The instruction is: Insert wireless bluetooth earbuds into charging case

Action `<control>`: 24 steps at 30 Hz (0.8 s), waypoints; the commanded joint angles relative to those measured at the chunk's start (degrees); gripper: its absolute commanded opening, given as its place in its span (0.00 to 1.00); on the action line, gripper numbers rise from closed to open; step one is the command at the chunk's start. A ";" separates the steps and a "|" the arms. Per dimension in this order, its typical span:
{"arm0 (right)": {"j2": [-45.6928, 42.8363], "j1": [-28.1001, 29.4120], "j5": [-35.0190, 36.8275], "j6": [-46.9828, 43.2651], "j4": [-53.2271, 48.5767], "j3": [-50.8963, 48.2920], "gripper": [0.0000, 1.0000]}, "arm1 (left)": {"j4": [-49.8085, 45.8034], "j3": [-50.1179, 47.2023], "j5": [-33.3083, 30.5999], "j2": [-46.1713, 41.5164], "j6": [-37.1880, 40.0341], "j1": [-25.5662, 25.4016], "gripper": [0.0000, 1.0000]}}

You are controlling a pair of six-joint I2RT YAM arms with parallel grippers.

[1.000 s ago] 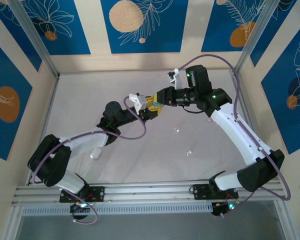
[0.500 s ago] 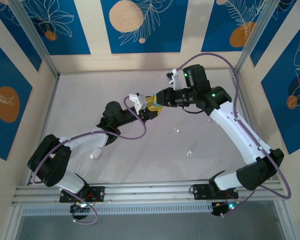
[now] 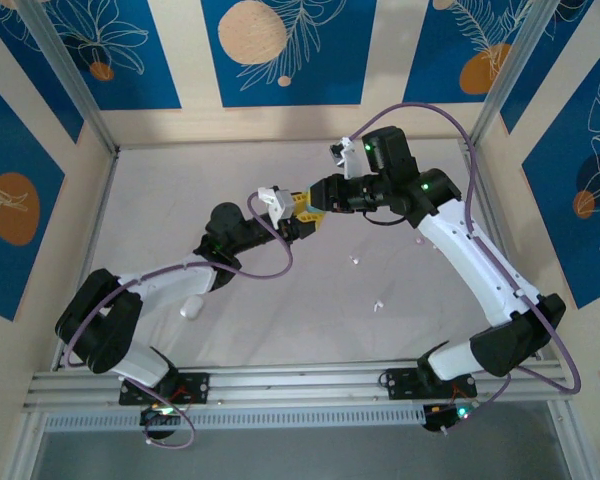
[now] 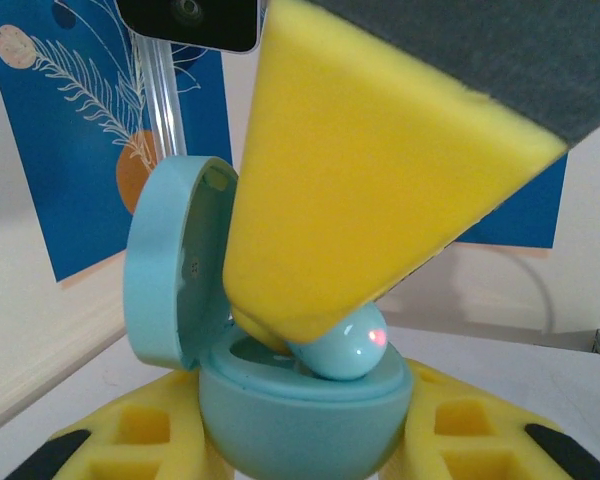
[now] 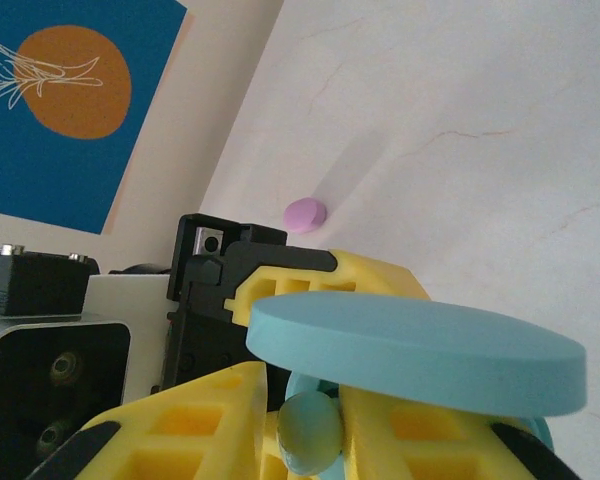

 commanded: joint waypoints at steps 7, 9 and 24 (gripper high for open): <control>1.24 0.28 2.06 -0.53 -2.75 2.71 0.31 | 4.47 2.02 0.92 -0.20 -0.95 -0.61 0.31; 1.38 0.27 2.24 -0.53 -2.73 3.03 0.31 | 4.45 1.93 0.83 -0.24 -0.95 -0.59 0.31; 0.34 -0.47 2.58 0.47 -1.92 3.50 0.34 | 4.05 1.40 0.10 -0.75 -0.41 -0.61 0.31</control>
